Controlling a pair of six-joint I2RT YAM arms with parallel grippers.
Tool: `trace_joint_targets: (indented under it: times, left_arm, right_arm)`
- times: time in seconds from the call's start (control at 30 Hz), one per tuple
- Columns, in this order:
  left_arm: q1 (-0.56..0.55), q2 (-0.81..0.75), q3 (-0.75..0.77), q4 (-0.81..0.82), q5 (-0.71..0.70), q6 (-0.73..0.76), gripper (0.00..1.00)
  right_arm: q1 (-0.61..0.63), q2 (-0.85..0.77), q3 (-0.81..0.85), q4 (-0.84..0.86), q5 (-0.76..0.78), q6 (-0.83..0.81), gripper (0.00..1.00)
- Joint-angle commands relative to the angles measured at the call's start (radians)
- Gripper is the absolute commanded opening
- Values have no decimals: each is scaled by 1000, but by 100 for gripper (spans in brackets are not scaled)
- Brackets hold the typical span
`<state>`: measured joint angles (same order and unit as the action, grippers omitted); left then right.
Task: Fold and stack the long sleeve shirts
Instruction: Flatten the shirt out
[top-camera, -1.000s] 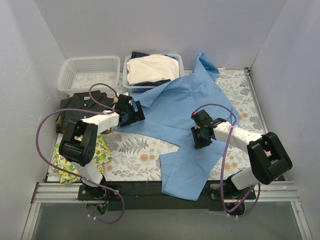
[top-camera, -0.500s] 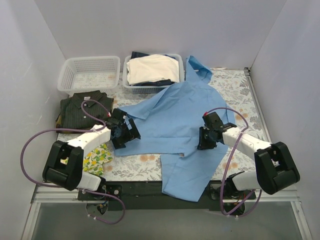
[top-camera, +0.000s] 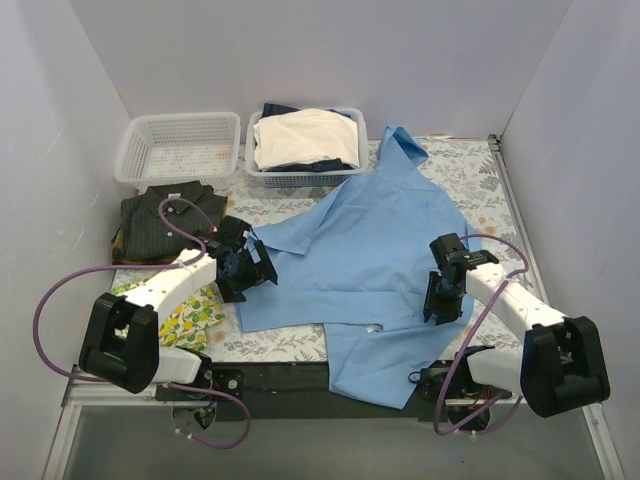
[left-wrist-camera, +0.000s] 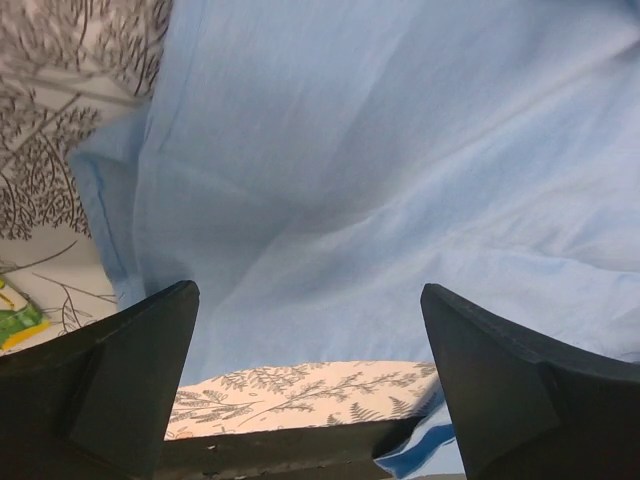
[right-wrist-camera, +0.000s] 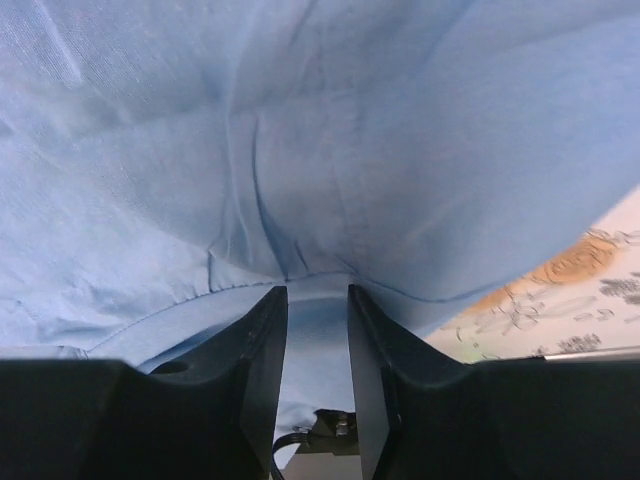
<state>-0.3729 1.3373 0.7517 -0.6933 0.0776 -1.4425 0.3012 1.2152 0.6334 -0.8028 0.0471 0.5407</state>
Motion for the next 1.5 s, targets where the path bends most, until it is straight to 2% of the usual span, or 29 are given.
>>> trace_joint_targets:
  times: [0.0,0.13,0.33,0.47,0.6,0.7,1.07,1.2,1.47]
  left_arm:
    - [0,-53,161,44,-53,88,96]
    - [0,28,265,100,19,94,96]
    - [-52,177,319,208,87,48,95]
    - [-107,311,362,270,31,47,94]
    - [-141,378,380,328,-65,54,92]
    - [-139,391,386,368,-175,60,93]
    - [-139,448,446,410,-407,90,93]
    - [-103,482,466,423,-489,73,93]
    - [55,545,603,445,-521,68,93]
  right_arm:
    - [-11,-69,47,-121,94,34,39]
    - [-11,-56,158,-115,96,12,40]
    - [-8,39,330,-85,126,-31,40]
    - [-2,95,390,-58,109,-57,40]
    - [1,124,404,-44,100,-73,40]
    - [3,124,396,-30,92,-77,40]
    - [3,152,400,-21,97,-102,40]
    - [3,150,404,-21,106,-111,39]
    - [-14,145,402,-24,122,-128,40]
